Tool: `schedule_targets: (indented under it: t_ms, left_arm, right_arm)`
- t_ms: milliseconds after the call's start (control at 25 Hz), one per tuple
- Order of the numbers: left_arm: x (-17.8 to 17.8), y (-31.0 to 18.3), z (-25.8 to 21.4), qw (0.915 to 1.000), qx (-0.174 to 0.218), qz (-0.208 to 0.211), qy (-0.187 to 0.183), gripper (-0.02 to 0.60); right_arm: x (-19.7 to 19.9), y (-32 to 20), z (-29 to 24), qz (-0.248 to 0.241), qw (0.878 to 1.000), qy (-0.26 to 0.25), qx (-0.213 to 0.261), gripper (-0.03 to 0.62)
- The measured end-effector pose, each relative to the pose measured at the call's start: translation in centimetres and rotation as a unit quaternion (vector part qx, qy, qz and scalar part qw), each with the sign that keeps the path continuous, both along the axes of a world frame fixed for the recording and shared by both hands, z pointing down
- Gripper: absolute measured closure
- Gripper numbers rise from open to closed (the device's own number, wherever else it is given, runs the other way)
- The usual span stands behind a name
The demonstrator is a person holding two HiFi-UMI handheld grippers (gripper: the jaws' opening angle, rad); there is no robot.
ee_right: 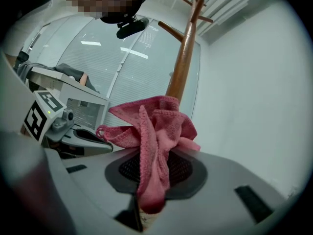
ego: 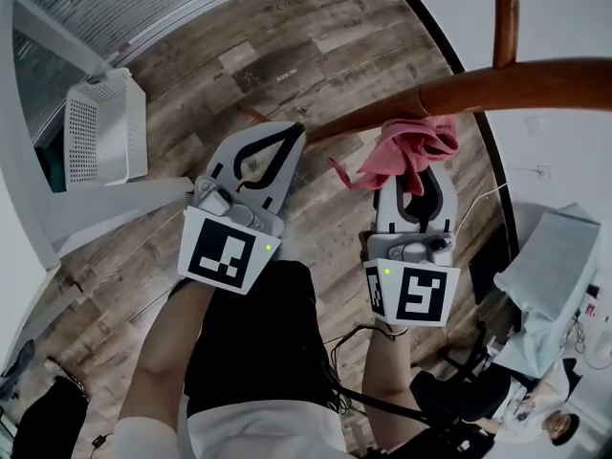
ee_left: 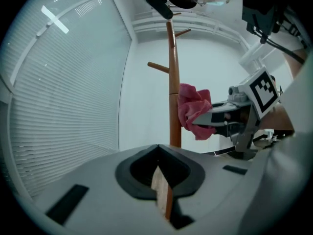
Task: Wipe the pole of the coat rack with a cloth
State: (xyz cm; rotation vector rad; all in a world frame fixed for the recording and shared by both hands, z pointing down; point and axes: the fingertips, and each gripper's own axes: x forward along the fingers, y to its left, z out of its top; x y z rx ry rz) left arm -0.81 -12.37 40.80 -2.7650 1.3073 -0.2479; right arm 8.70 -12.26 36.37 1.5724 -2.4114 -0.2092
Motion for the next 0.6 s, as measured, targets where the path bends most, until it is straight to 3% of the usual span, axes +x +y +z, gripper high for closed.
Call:
schedule_targets:
  t_ms: [320,600]
  left_arm:
    - [0.7,-0.6,2.9,0.9990,0.035,0.026,0.000,0.568]
    - [1.1,-0.8,5.0,0.9974,0.056,0.030,0.033,0.568]
  right_arm:
    - [-0.5,0.1,1.2,-0.010,0.999,-0.007,0.051,0.496]
    - [-0.9,-0.1,4.5,-0.016,0.997,0.002,0.077,0.496]
